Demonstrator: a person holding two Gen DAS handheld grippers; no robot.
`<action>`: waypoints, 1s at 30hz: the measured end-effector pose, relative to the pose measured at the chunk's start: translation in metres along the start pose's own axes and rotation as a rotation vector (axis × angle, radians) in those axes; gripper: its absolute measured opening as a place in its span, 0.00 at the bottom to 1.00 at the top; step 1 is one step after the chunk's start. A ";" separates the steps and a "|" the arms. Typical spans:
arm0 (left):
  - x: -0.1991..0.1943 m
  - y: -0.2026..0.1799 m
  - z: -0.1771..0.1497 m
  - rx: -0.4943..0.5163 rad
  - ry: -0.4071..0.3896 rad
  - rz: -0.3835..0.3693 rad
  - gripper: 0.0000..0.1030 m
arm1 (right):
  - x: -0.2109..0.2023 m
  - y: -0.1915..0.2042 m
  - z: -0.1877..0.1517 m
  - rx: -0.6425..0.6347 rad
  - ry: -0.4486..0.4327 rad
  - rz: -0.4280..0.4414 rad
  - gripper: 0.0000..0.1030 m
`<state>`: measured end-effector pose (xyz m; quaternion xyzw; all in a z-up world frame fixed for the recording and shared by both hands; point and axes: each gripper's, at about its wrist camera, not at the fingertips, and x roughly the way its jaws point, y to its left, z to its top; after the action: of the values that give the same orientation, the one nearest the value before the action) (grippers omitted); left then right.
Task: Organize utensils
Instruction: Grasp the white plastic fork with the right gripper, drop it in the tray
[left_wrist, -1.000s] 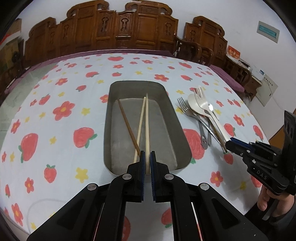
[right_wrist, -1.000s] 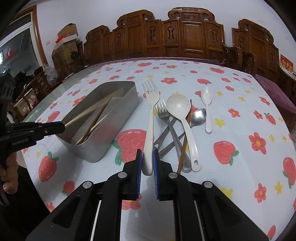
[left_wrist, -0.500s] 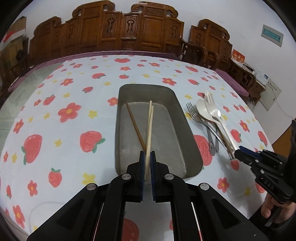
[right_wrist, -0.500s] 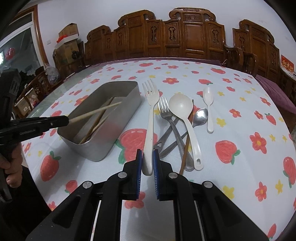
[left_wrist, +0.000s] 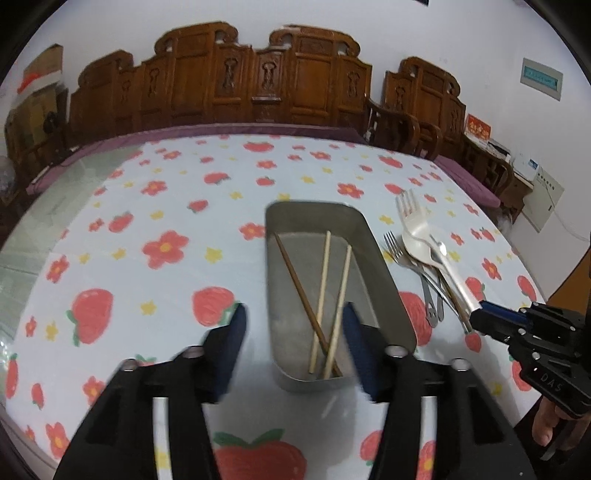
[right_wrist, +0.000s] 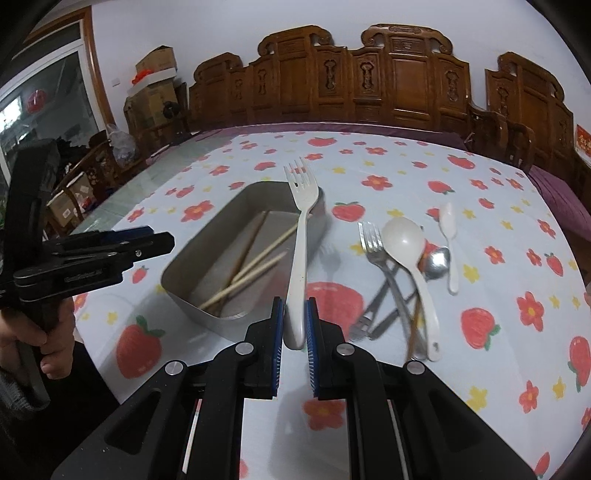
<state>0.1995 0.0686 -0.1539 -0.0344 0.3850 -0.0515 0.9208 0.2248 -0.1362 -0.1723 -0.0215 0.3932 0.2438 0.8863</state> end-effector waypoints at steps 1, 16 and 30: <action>-0.003 0.002 0.001 0.001 -0.009 0.004 0.61 | 0.001 0.004 0.002 -0.004 0.002 0.004 0.13; -0.034 0.035 0.010 -0.004 -0.085 0.061 0.91 | 0.050 0.036 0.034 -0.014 0.111 0.028 0.13; -0.034 0.039 0.009 -0.006 -0.084 0.061 0.91 | 0.104 0.043 0.049 0.042 0.210 0.022 0.14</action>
<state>0.1850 0.1112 -0.1274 -0.0276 0.3470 -0.0209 0.9372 0.2986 -0.0438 -0.2049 -0.0239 0.4890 0.2418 0.8378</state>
